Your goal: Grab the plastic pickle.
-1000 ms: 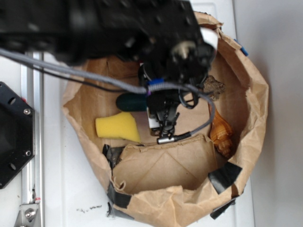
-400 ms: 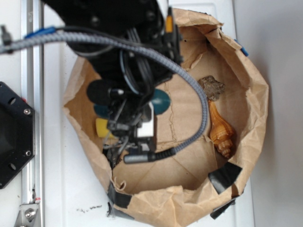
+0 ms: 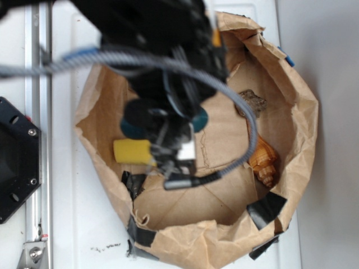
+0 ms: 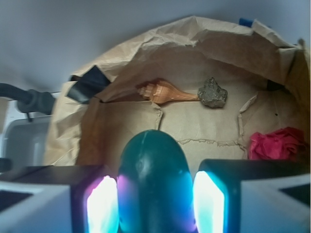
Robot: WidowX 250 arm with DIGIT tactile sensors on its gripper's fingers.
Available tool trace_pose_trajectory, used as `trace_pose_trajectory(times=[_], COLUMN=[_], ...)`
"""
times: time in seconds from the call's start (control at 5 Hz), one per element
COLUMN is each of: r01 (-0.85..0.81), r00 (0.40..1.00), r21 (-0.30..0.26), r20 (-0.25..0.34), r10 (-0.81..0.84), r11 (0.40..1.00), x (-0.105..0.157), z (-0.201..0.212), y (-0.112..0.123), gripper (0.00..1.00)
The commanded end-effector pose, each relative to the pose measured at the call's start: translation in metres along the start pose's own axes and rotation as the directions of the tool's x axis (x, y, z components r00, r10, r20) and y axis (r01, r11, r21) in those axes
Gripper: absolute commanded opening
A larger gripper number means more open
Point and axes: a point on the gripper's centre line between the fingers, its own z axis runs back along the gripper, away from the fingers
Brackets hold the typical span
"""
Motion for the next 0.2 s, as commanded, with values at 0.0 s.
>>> trace_pose_trajectory(times=[0.0], r01=[-0.016], r00=[1.000], r21=[0.058], r20=[-0.026], r10=[0.017], r11=[0.998], x=[0.0137], z=[-0.0021], y=[-0.0063], gripper=[0.00])
